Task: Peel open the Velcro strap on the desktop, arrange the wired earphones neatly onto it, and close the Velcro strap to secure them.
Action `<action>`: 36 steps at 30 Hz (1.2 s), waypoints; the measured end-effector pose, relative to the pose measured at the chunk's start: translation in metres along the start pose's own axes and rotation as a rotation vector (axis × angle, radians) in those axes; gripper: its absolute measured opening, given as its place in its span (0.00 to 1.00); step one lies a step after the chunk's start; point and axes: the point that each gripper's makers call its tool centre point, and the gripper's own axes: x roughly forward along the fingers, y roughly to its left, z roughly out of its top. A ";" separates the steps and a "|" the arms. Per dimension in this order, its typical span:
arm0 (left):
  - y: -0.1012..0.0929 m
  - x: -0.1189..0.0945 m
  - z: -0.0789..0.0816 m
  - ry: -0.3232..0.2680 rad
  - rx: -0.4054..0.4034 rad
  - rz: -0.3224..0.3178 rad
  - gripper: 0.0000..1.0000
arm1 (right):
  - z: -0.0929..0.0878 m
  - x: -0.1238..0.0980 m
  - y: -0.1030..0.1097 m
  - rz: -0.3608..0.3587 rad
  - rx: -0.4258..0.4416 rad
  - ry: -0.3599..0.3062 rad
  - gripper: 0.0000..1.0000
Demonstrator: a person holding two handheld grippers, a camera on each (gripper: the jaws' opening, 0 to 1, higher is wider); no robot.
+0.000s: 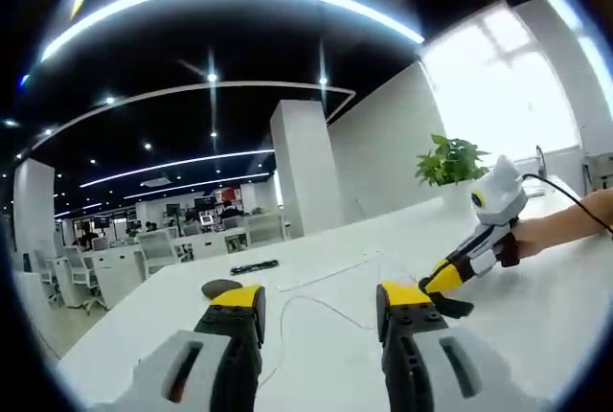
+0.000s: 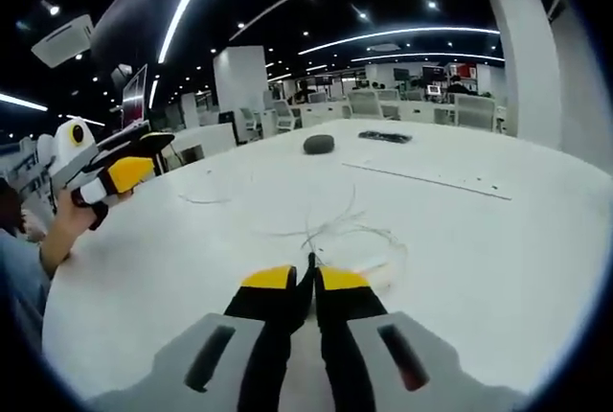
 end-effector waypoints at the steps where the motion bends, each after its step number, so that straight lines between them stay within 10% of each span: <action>1: 0.000 0.000 0.000 0.000 0.000 0.000 0.50 | 0.000 0.000 0.000 0.000 0.001 -0.001 0.10; 36: 0.000 -0.003 0.004 -0.009 0.007 -0.002 0.50 | -0.002 -0.012 0.009 -0.011 0.009 -0.021 0.05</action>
